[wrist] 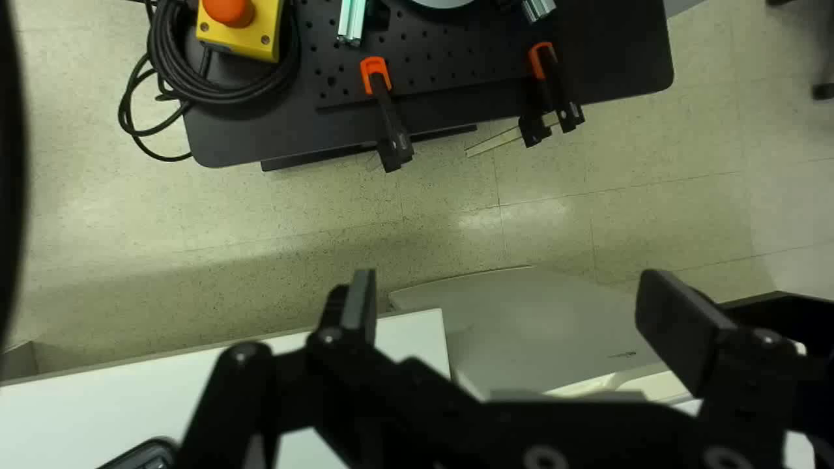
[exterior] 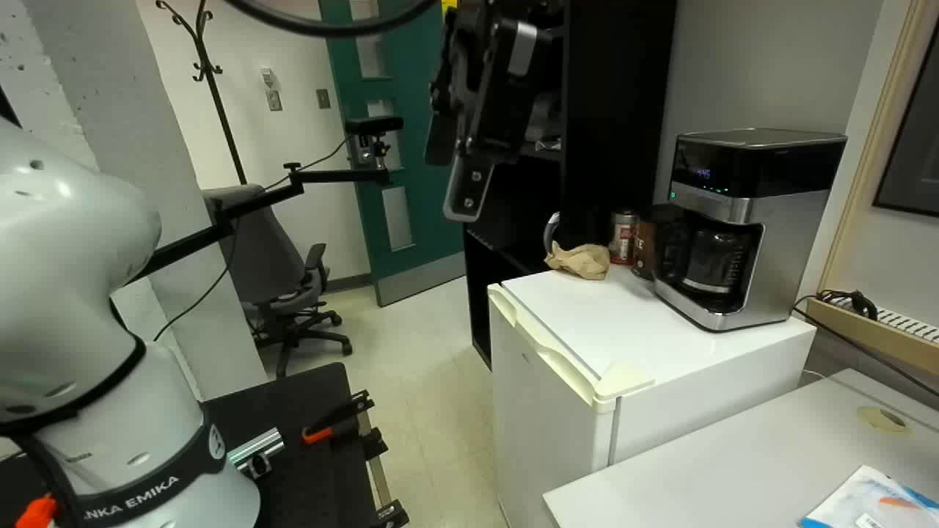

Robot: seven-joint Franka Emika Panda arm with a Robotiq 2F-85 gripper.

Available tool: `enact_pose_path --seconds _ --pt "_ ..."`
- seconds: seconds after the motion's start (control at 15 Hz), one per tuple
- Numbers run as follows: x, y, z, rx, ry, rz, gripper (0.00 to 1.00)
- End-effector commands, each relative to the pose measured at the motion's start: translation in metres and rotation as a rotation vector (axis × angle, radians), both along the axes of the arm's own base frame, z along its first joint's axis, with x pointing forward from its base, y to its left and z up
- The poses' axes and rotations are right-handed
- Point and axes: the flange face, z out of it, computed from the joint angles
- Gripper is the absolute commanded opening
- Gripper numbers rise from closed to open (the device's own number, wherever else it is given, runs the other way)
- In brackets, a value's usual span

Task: Press a button on the right side of the coffee machine

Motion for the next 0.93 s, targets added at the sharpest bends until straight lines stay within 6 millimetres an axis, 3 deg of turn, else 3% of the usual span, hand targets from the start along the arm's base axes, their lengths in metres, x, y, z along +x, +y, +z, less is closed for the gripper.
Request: enact_pose_path --seconds 0.0,0.53,0.87 --pt "0.0 0.0 0.0 0.0 0.001 0.0 1.0" --pt "0.007 0.005 -0.006 -0.019 0.01 0.033 1.0" --pt "0.056 0.039 -0.025 -0.131 -0.031 0.16 1.0"
